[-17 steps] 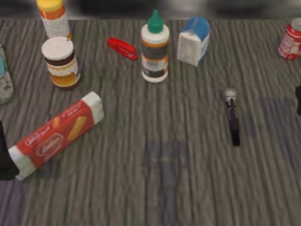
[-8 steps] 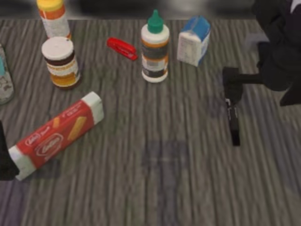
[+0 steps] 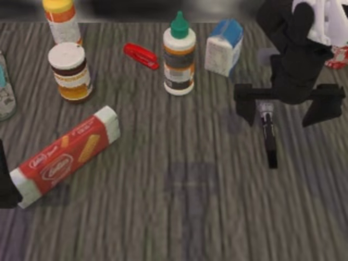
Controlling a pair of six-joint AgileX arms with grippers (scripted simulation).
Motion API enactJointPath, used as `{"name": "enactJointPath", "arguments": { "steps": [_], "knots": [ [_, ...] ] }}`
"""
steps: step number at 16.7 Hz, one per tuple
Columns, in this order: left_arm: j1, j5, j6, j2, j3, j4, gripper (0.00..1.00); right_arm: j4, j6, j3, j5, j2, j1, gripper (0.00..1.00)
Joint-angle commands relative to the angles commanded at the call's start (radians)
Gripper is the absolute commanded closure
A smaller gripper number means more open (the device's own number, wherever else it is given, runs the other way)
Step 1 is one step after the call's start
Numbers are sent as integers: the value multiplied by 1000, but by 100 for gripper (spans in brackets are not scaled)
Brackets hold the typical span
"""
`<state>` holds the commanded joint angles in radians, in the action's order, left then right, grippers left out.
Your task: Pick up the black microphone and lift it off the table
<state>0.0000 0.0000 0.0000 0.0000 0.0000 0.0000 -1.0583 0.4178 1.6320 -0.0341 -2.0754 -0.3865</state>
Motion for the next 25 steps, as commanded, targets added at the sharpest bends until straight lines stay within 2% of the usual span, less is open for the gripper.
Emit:
{"name": "enactJointPath", "arguments": {
  "steps": [6,13,18,25],
  "knots": [
    [0,0,0,0,0,0,0,42,-3,-26,0,-19,4,0],
    [0,0,0,0,0,0,0,309,-4,-151,-1,-154,6,0],
    [0,0,0,0,0,0,0,322,-4,-159,-1,-163,6,0],
    [0,0,0,0,0,0,0,322,-4,-159,-1,-163,6,53]
  ]
}}
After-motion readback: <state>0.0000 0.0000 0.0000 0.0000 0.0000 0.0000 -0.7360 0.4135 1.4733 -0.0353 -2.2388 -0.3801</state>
